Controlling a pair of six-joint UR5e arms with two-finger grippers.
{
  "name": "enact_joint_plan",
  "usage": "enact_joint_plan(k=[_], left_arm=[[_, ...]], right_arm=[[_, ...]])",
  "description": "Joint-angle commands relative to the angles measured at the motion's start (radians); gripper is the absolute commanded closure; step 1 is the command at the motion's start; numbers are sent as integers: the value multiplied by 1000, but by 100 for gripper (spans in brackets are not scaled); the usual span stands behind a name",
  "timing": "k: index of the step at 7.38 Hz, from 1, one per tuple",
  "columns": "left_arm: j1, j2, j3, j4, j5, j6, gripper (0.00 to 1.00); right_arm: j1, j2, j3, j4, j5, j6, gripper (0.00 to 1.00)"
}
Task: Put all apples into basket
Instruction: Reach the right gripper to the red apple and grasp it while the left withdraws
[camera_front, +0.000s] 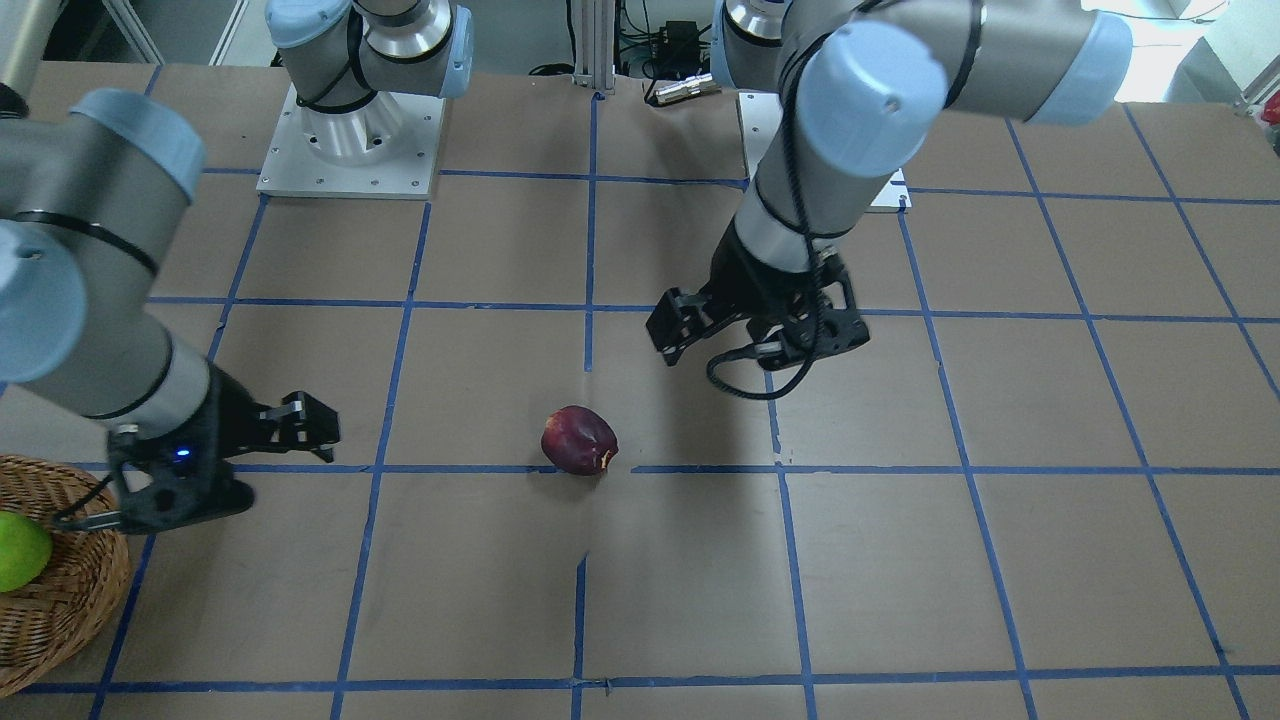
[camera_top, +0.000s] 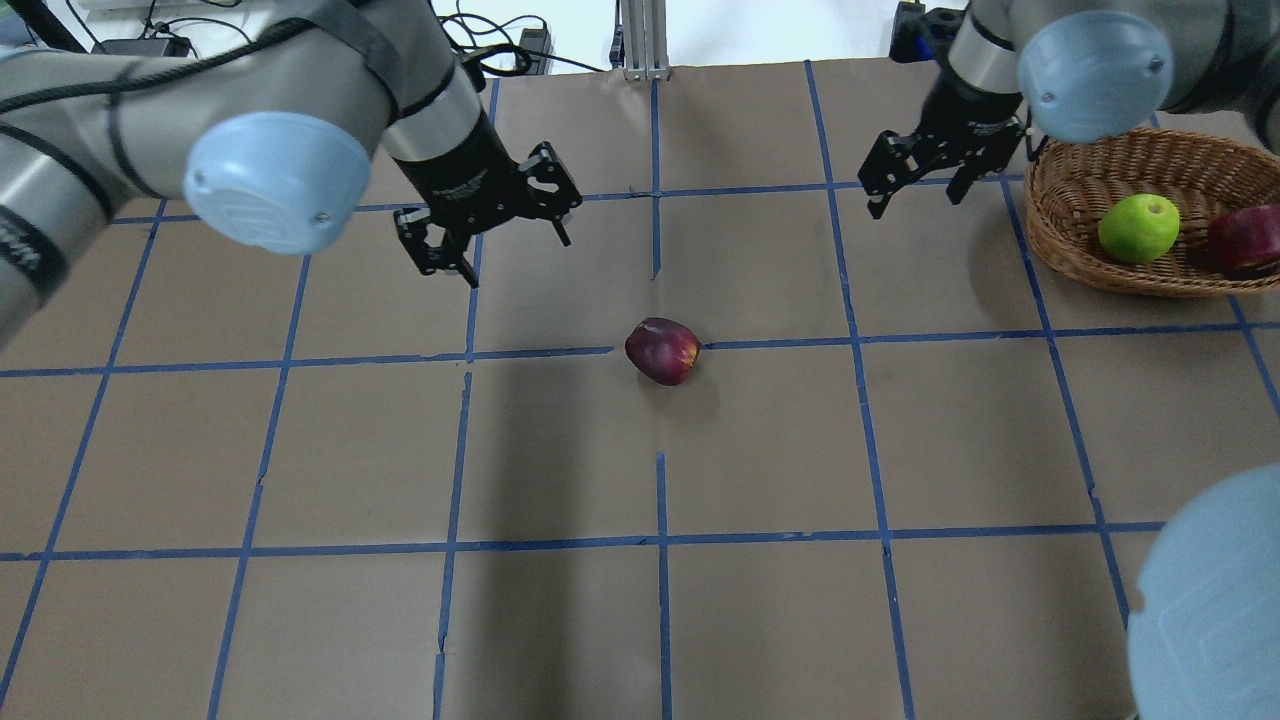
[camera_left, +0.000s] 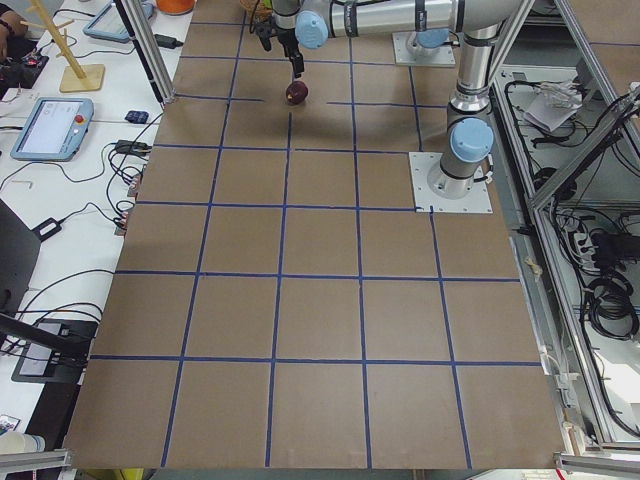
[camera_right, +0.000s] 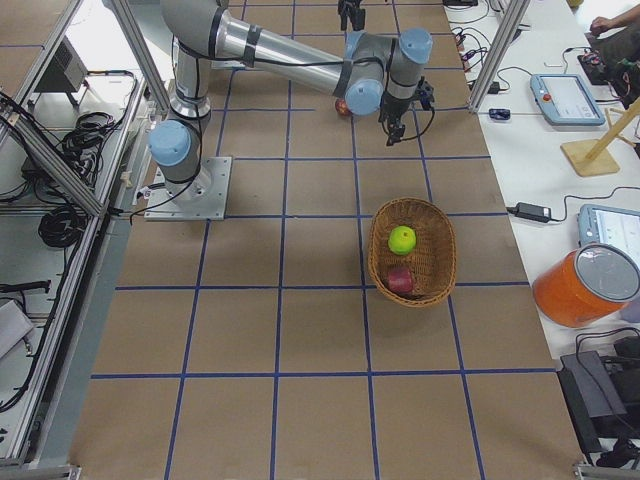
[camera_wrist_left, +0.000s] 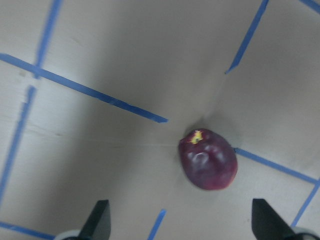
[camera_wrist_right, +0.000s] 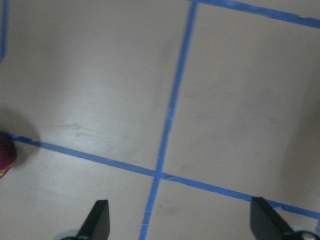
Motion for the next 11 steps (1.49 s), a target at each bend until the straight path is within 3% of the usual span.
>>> enact_joint_plan(k=[1,3,4,5,7,10,11], left_arm=[[86,147,-5,-178,115,290,0],[98,198,-43,-182,119,394,0],[97,196,-57,-110,144,487,0],[100,189,-79,-26,151,565,0],[107,189,-74,-8,152,535,0],[121,197,-68,-20,151,451,0],[120,196,-70,-20,155,451,0]], right_arm=[[254,8,6,0,4,25,0],[389,98,6,-113,1,28,0],[407,150,7,-205,1,29,0],[427,187,10,-217,-2,14,0],[440,192,64,-218,-16,-3,0],[441,195,161,-396,-84,-29,0],[440,192,164,-396,-77,-21,11]])
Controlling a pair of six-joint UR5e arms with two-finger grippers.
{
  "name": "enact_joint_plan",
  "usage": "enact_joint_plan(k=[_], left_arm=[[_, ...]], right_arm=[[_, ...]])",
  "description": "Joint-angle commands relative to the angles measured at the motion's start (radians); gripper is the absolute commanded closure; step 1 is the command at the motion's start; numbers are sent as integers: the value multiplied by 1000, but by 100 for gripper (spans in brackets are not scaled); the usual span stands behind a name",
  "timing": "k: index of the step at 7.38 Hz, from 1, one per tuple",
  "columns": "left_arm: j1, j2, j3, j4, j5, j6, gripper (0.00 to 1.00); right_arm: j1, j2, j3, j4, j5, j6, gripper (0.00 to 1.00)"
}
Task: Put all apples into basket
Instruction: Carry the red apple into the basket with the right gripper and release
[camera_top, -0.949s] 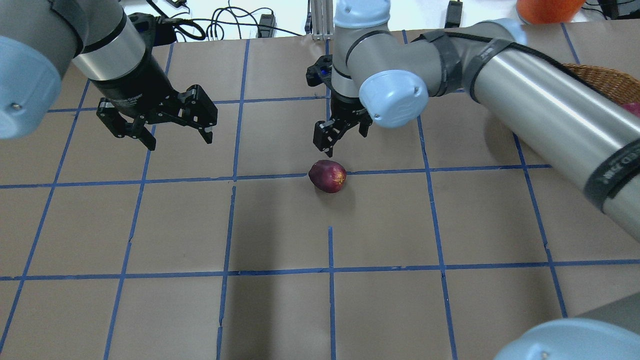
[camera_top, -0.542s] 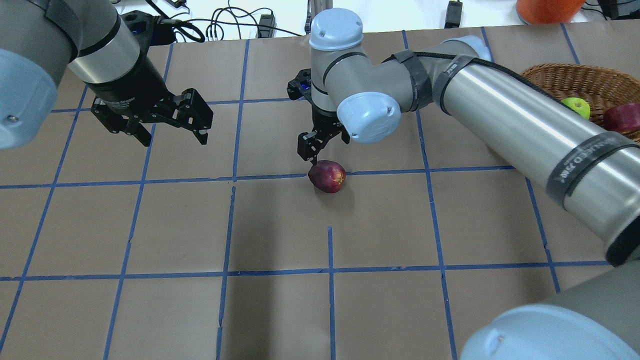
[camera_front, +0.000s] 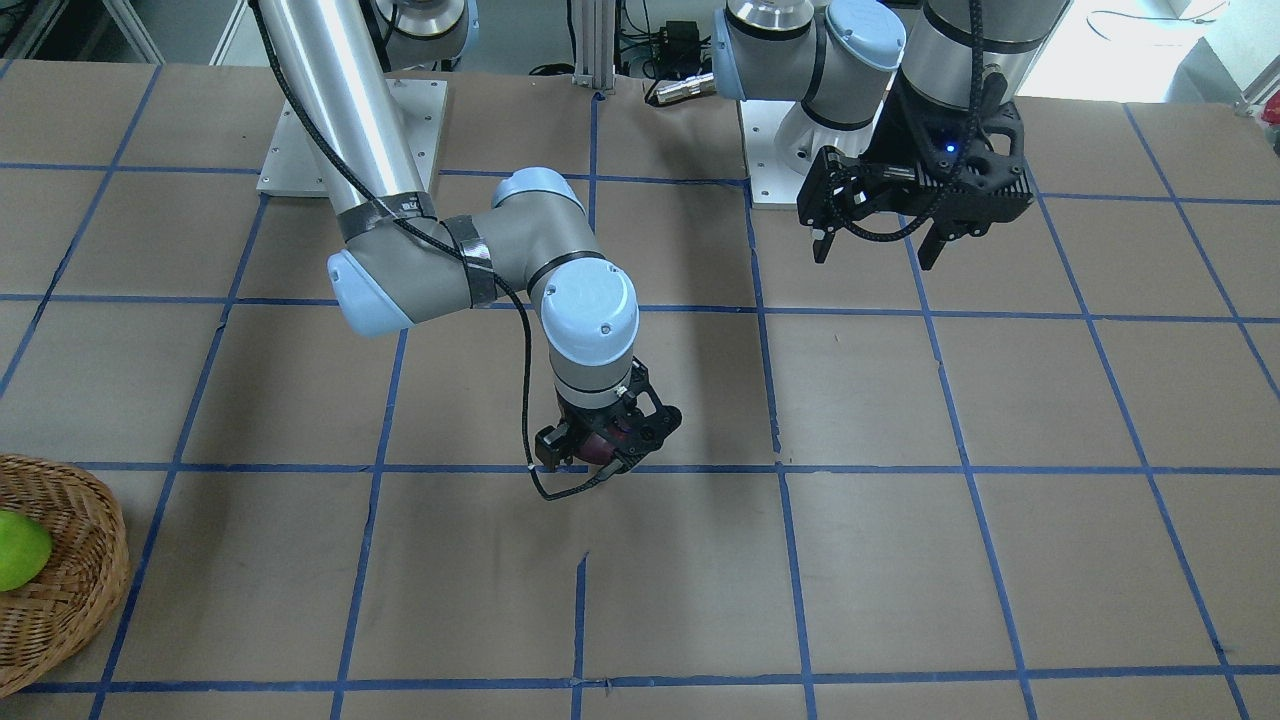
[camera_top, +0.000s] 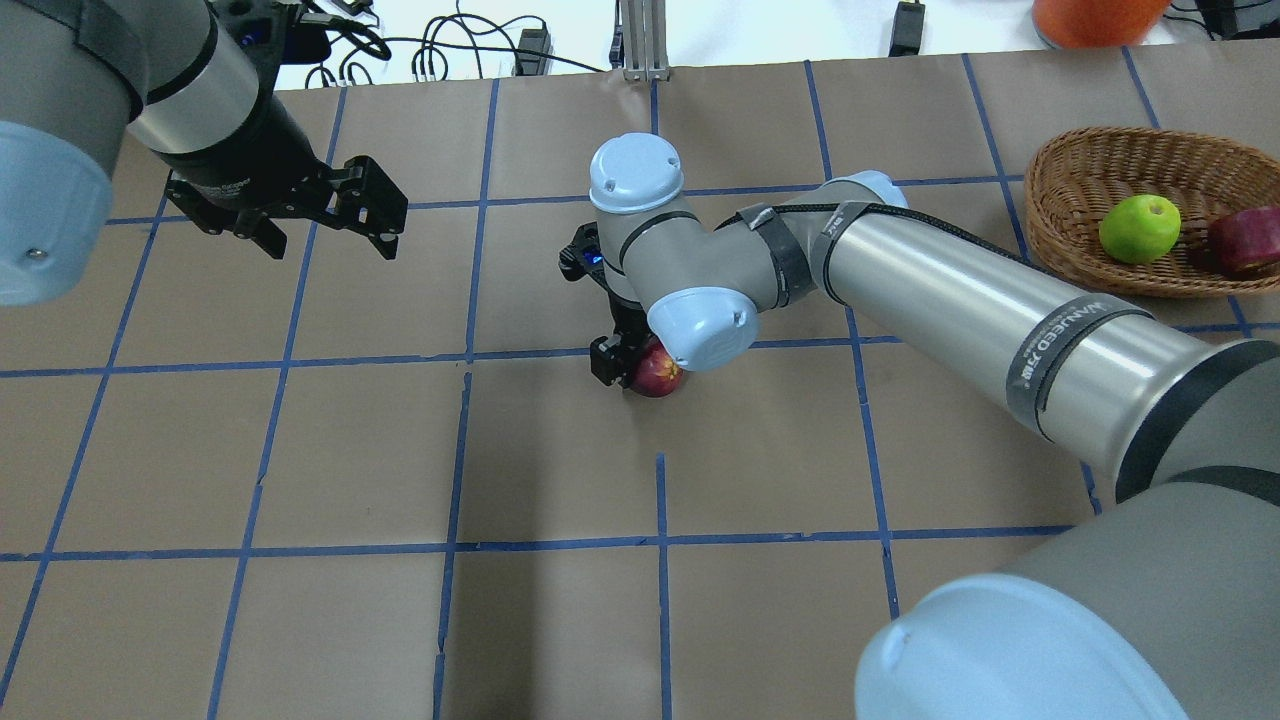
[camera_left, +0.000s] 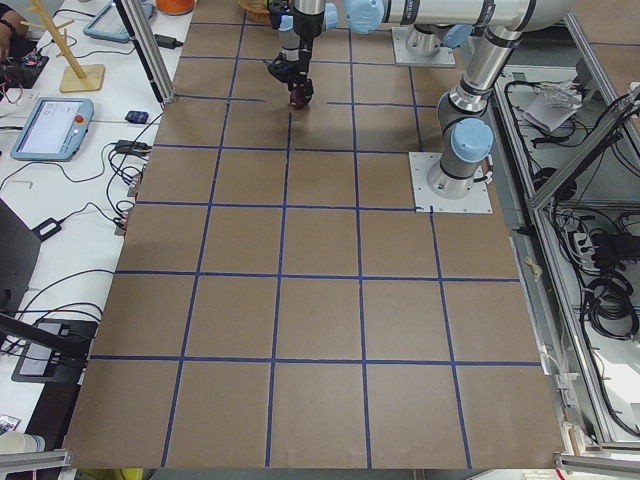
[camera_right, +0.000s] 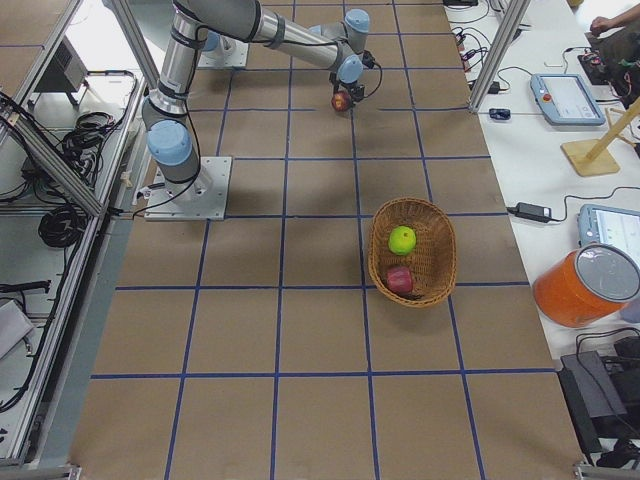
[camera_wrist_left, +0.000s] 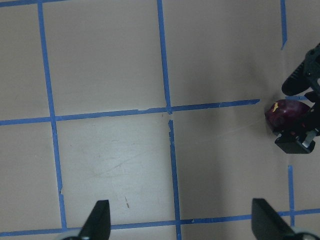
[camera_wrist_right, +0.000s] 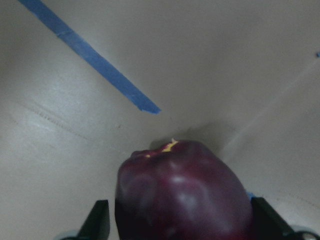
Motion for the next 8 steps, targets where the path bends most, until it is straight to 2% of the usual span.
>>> enact_joint_plan(k=[1,2,3,4,5,6,7,8], left_arm=[[0,-1,0,-3,2,-14,0],[0,1,0,-3,3,-14,0],[0,-1,1,-3,3,-14,0],[1,1,1,-3,3,-14,0],[1,1,1,-3,3,-14,0],[1,1,1,-3,3,-14,0],[1,2,1,-3,3,-14,0],[1,2,1,-3,3,-14,0]], right_arm=[[-6,-6,12,-17,-6,12,46],[-14,-9,10,-13,32,63,72],[-37,-44,-2,-13,58,105,74],[-118,-97,-10,31,58,105,78],[-250,-154,-10,118,58,101,84],[-410,-203,-14,147,55,89,81],[-562,-213,-17,151,44,13,84],[-698,-208,-55,142,44,-166,84]])
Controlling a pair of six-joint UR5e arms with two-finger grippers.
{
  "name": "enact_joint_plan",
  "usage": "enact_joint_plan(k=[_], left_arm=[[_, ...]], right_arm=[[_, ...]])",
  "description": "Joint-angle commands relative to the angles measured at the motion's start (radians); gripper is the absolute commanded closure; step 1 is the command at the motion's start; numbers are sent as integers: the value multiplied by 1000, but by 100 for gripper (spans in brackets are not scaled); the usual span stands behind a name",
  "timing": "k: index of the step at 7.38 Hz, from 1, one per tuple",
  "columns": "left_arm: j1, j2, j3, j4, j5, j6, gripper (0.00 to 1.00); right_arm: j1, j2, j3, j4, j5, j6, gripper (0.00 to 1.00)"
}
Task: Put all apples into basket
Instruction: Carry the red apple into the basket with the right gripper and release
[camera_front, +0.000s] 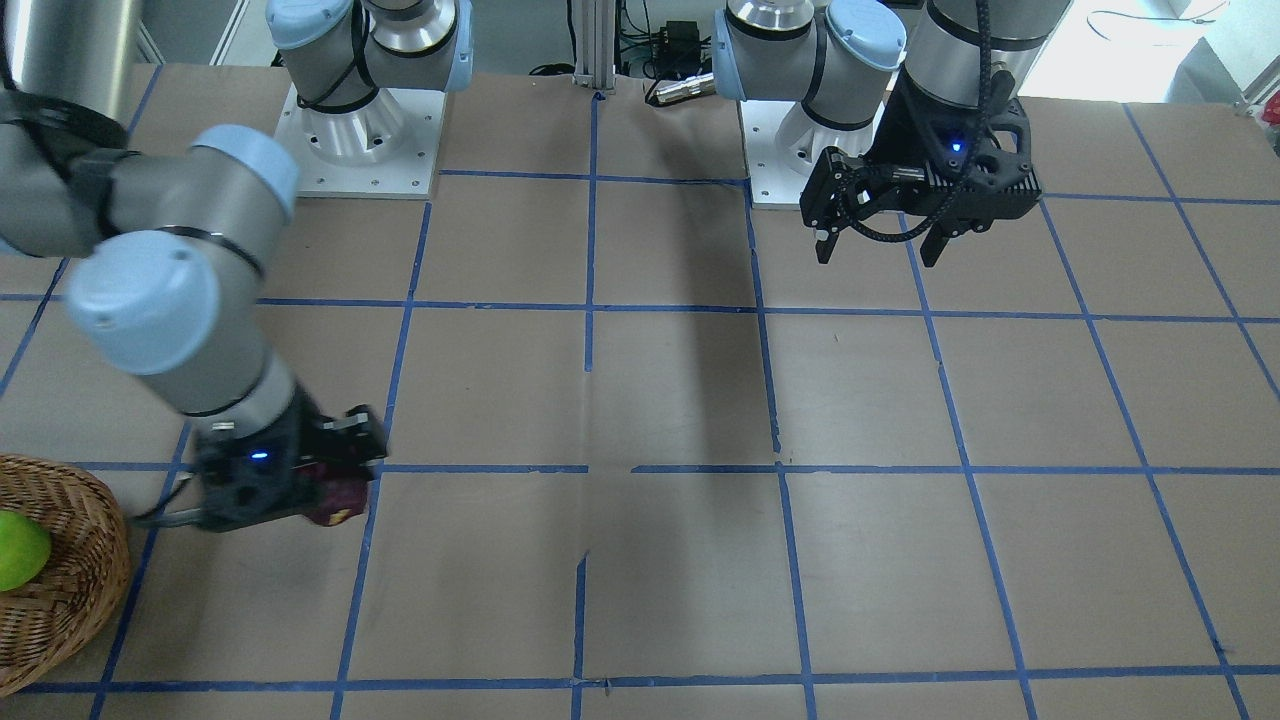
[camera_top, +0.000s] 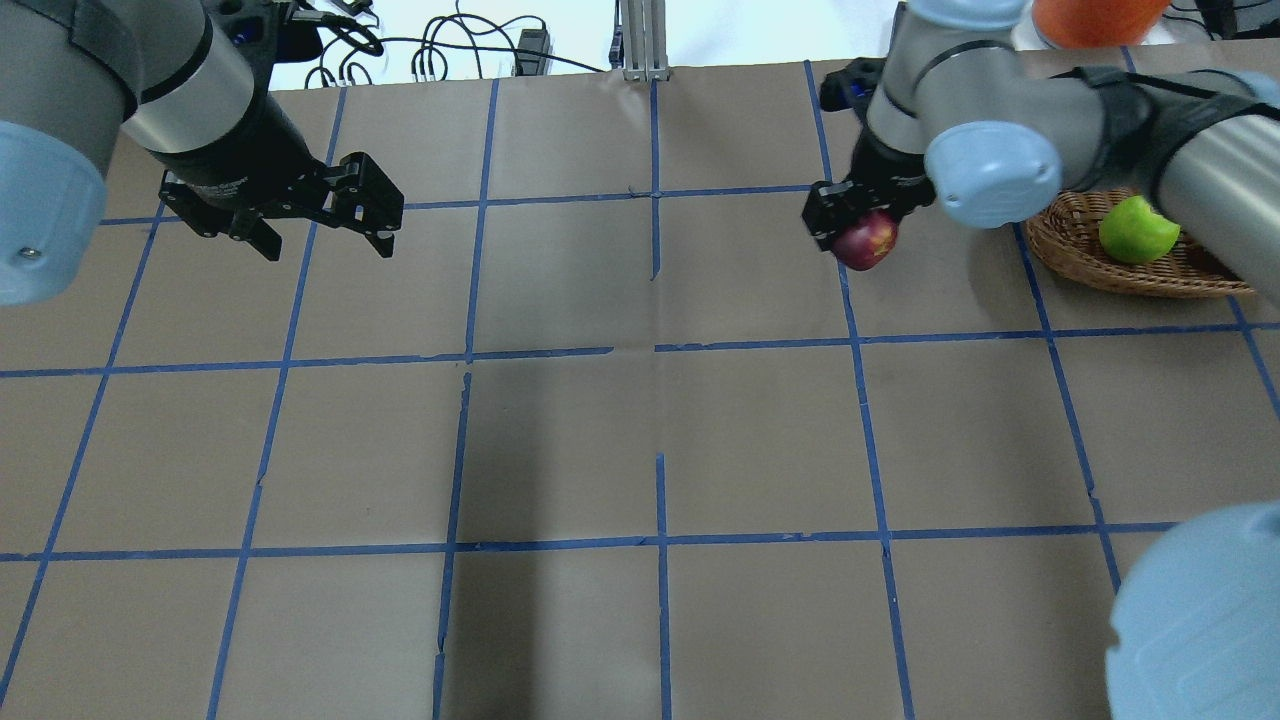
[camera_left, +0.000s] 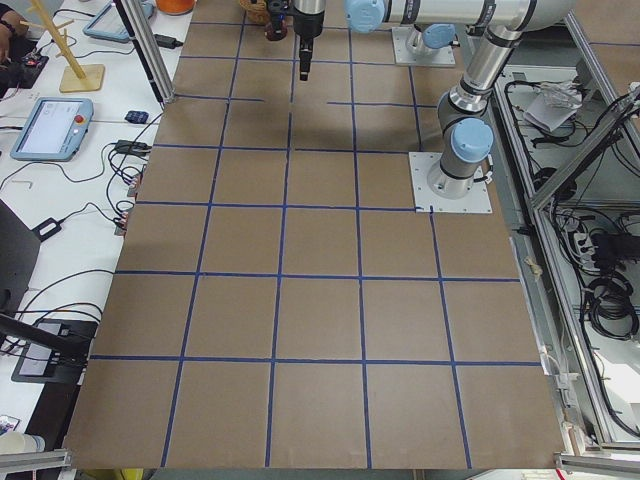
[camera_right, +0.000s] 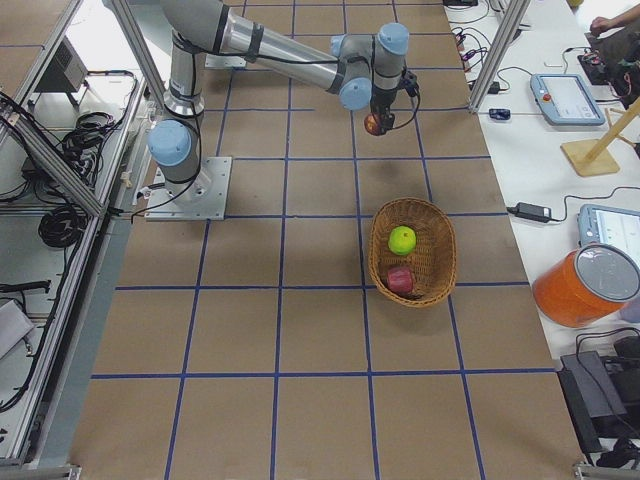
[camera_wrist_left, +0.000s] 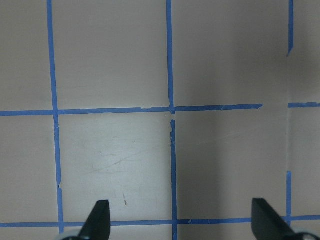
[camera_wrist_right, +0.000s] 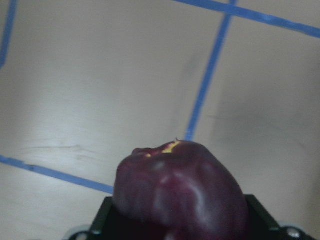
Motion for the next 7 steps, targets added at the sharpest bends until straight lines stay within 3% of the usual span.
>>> enact_joint_plan(k=[1,2,4,5,6,7], left_arm=[[3,-1,0,0,-2,6,0],[2,-1,0,1,-2,6,0],[2,-3,0,2,-2,6,0],[2,-3,0,2,-2,6,0],[2,-3,0,2,-2,6,0],[2,-3,0,2,-2,6,0]], right_arm=[[-278,8,-89,8,-11,-303,84],[-321,57,-126,10,-68,-360,83],[-325,145,-158,-6,-78,-366,80],[-323,169,-172,-7,-74,-359,64],[-325,185,-178,-10,-77,-360,5],[-325,193,-188,-9,-91,-352,0]])
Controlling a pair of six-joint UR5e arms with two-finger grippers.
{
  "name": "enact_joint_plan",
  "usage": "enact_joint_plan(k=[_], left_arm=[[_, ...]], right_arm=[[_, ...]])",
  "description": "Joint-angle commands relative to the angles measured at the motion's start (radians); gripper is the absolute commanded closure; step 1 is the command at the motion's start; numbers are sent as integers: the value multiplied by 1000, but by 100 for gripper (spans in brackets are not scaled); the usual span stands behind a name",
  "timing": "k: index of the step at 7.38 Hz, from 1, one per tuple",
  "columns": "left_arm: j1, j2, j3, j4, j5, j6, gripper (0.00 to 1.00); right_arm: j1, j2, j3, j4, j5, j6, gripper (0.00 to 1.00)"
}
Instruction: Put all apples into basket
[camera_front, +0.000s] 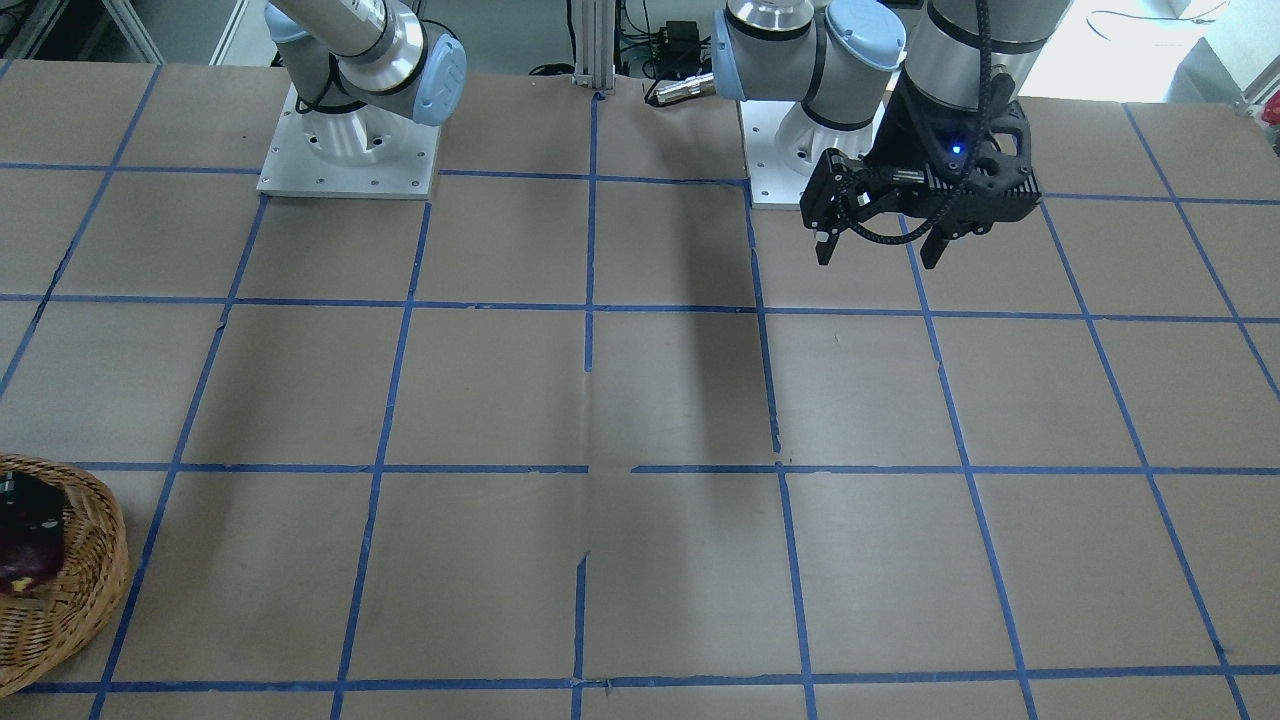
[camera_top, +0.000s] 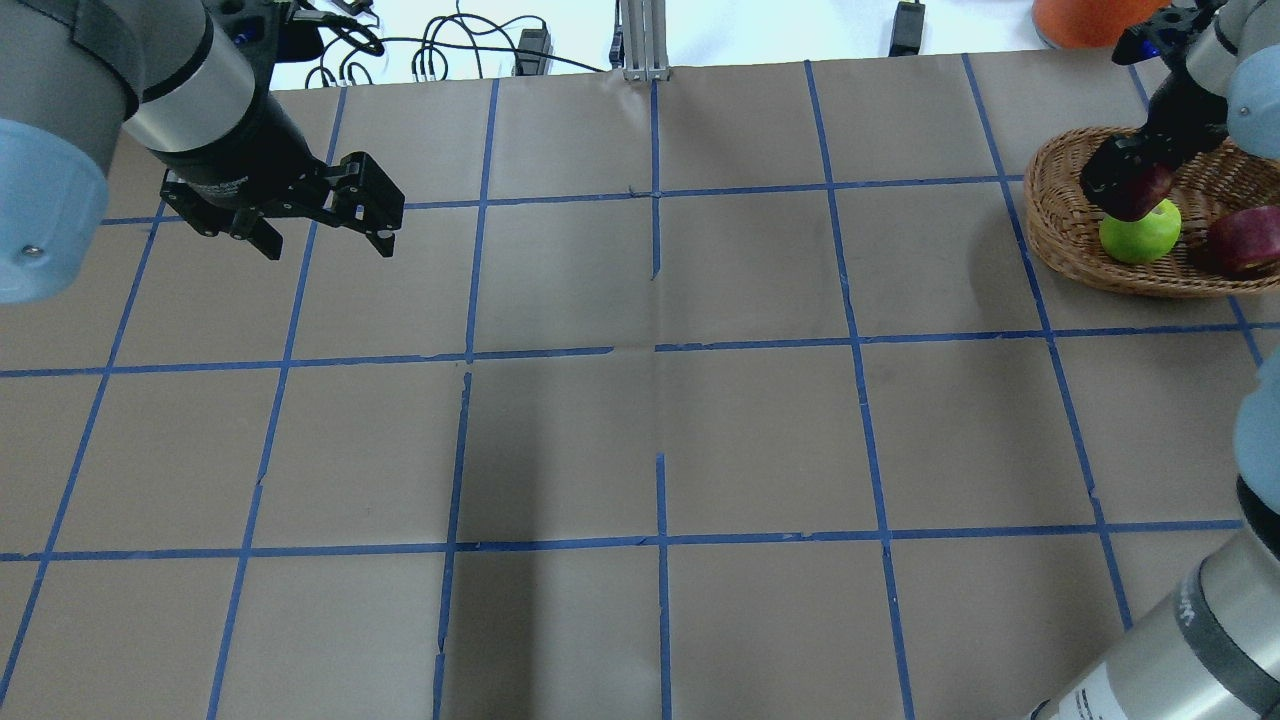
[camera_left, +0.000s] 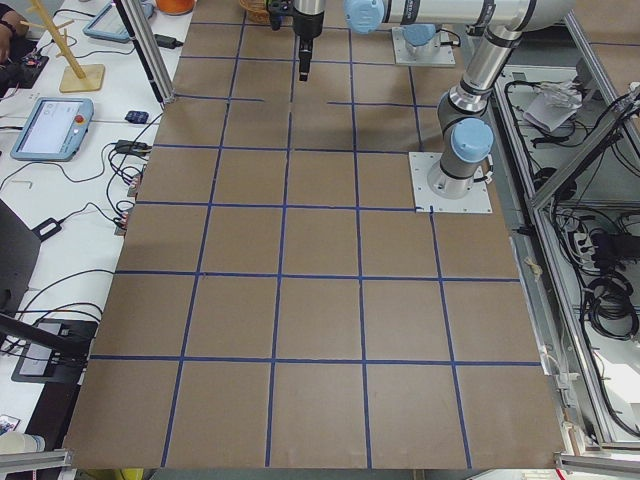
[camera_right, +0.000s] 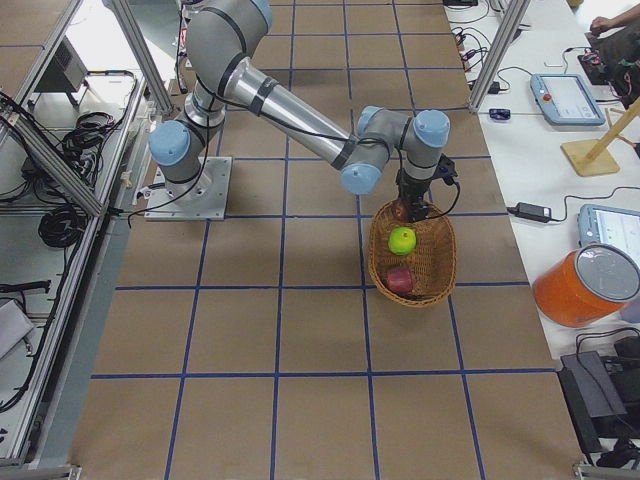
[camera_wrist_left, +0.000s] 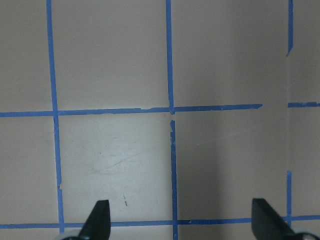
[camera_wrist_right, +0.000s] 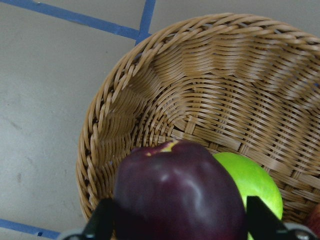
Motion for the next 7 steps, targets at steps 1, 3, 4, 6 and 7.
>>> enact_joint_plan(k=[1,3,4,6,7], left_arm=[[0,0,0,0,0,-2,0],[0,0,0,0,0,0,0],[0,0,0,0,0,0,0],[0,0,0,2,0,0,0],[0,1,0,2,2,0,0]], right_arm=[[-1,8,-16,12,-13,21,0],[22,-34,-141,237,-1,120,0],[87,-51,-218,386,9,222,0],[370,-120,-242,513,7,561,0],[504,-159,-240,518,16,676,0]])
